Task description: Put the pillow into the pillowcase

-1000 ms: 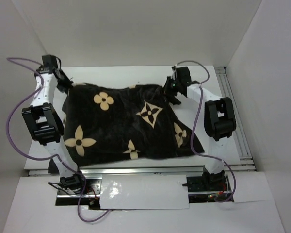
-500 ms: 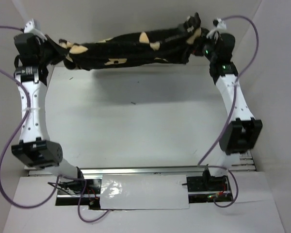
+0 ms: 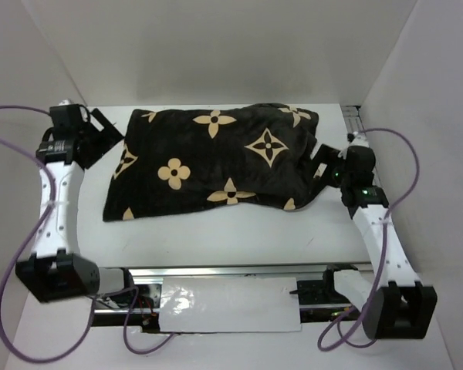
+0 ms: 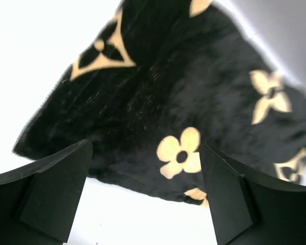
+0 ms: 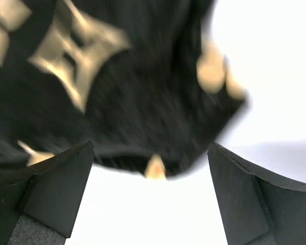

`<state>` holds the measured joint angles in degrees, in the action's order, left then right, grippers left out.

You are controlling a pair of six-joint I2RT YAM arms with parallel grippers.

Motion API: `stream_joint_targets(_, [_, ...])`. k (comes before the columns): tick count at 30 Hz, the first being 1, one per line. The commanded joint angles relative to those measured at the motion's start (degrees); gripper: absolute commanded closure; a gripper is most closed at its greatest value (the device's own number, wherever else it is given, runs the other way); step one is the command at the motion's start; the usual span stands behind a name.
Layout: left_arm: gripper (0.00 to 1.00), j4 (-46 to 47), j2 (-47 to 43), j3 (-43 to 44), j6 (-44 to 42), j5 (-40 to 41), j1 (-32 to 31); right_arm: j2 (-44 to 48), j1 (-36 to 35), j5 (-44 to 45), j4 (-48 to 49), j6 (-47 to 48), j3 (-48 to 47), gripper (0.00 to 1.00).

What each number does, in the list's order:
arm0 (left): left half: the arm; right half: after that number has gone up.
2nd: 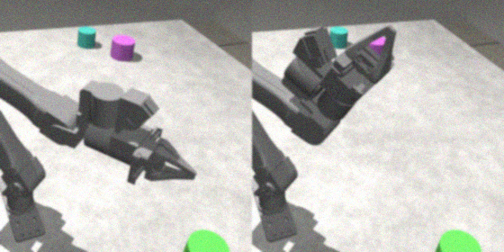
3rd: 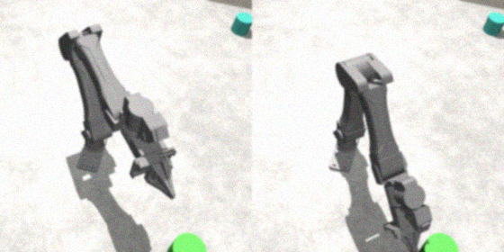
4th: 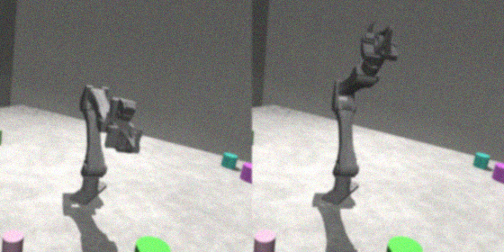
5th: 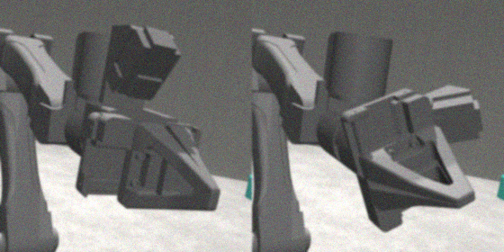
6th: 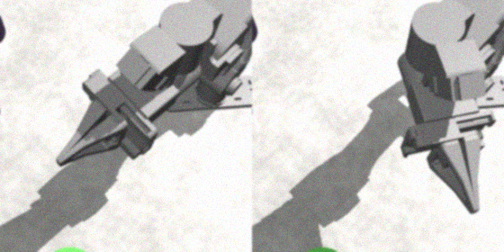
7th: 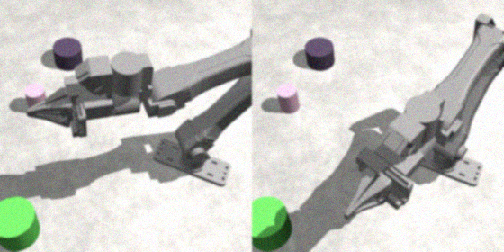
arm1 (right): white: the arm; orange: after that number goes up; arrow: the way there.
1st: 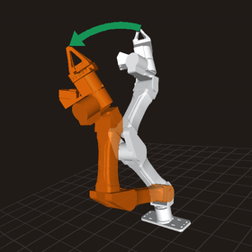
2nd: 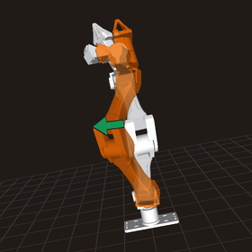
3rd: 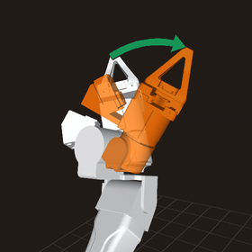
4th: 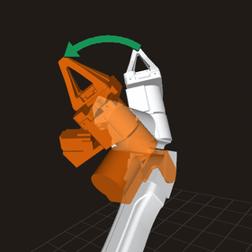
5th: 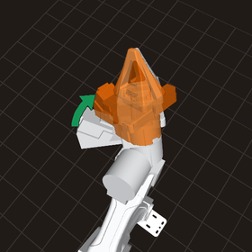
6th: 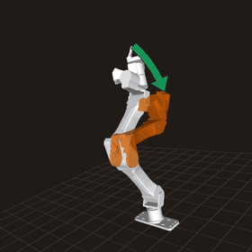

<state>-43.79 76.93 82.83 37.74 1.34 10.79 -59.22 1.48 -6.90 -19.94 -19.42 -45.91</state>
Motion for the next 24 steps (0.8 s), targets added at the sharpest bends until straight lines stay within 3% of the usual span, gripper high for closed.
stream_joint_targets(1, [0.01,1.0,-11.3,-0.8,2.0,2.3,1.0,4.7,0.5,5.9,-1.0,0.3,-8.0,0.0])
stream_joint_targets(4, [0.01,4.7,-13.7,-3.3,0.8,0.3,1.0,2.6,0.5,2.7,-0.4,0.8,-10.2,0.0])
stream_joint_targets(13, [0.01,-0.2,-8.0,0.5,-0.5,0.2,1.0,-1.9,0.5,-1.9,1.7,0.8,-11.5,0.0])
stream_joint_targets(24, [0.01,0.3,-5.5,-0.2,-1.0,-1.4,1.0,1.0,0.5,-1.6,2.2,-0.3,-9.6,0.0])
